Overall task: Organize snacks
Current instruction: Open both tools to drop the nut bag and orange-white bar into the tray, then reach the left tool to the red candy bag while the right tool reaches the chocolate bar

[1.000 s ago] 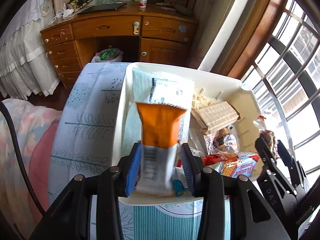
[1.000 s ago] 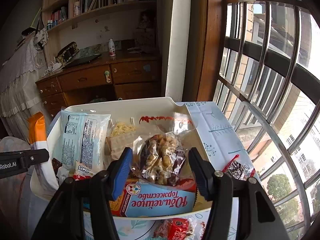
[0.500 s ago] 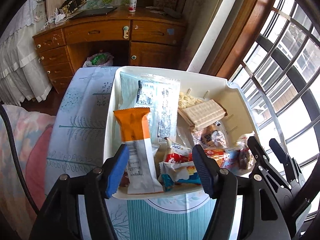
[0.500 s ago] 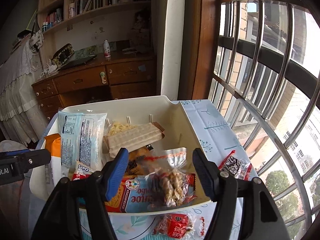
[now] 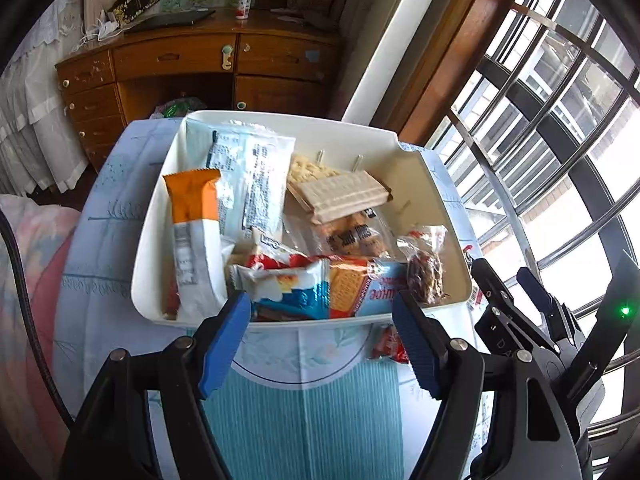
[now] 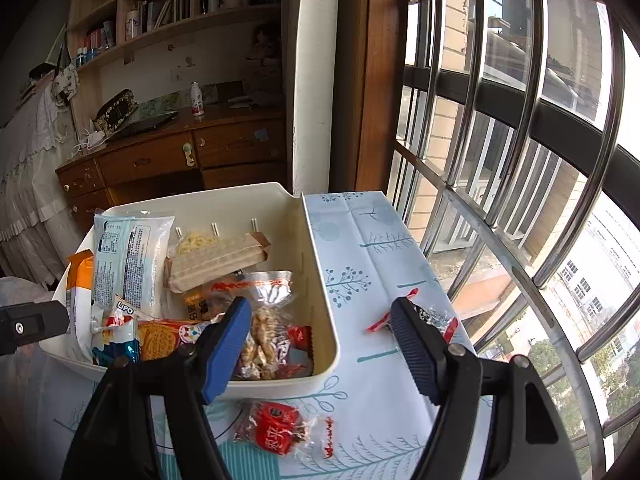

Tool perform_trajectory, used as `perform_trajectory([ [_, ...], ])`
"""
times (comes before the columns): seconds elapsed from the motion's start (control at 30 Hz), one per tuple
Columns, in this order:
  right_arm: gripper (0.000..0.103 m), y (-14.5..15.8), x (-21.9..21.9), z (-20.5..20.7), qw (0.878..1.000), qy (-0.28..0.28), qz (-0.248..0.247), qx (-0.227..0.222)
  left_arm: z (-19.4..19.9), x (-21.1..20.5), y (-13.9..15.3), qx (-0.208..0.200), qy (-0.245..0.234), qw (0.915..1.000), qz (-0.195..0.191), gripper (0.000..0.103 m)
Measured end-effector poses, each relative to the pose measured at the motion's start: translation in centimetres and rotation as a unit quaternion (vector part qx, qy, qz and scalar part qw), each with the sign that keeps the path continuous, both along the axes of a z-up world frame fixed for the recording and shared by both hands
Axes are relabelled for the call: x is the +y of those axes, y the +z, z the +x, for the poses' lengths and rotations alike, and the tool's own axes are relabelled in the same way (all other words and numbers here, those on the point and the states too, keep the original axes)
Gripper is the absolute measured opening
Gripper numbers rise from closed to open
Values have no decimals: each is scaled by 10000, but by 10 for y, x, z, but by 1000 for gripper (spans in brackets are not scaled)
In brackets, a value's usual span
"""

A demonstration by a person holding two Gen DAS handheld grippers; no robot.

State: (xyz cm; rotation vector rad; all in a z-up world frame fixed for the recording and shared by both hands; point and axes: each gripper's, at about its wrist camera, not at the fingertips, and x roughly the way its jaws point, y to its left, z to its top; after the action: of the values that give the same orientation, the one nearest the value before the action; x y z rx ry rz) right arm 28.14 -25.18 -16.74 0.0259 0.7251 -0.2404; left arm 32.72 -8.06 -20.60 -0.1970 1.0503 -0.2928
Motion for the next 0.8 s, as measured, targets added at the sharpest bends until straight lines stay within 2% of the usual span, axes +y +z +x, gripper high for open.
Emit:
perform_trajectory([
  [0.27, 73, -3, -35, -12, 9995, 262, 51, 154, -14, -54, -17, 508, -83, 9987, 57, 73],
  [0.4, 73, -4, -57, -12, 9990, 378, 58, 214, -15, -72, -31, 799, 8, 9968, 45, 78],
  [0.53, 73, -8, -75, -10, 9979, 540, 25, 347, -15, -96, -44, 969, -77, 9950, 229, 83],
  [0.6, 77, -10, -83, -8, 9973, 604, -41, 405, -15, -109, -50, 956, -225, 9946, 330, 83],
  [0.67, 86, -12, -90, -7, 9967, 681, -105, 430, -15, -124, -58, 900, -410, 9933, 594, 83],
  [0.8, 88, -18, -101, -5, 9945, 871, -315, 493, -17, -143, -71, 922, -521, 9906, 871, 83],
])
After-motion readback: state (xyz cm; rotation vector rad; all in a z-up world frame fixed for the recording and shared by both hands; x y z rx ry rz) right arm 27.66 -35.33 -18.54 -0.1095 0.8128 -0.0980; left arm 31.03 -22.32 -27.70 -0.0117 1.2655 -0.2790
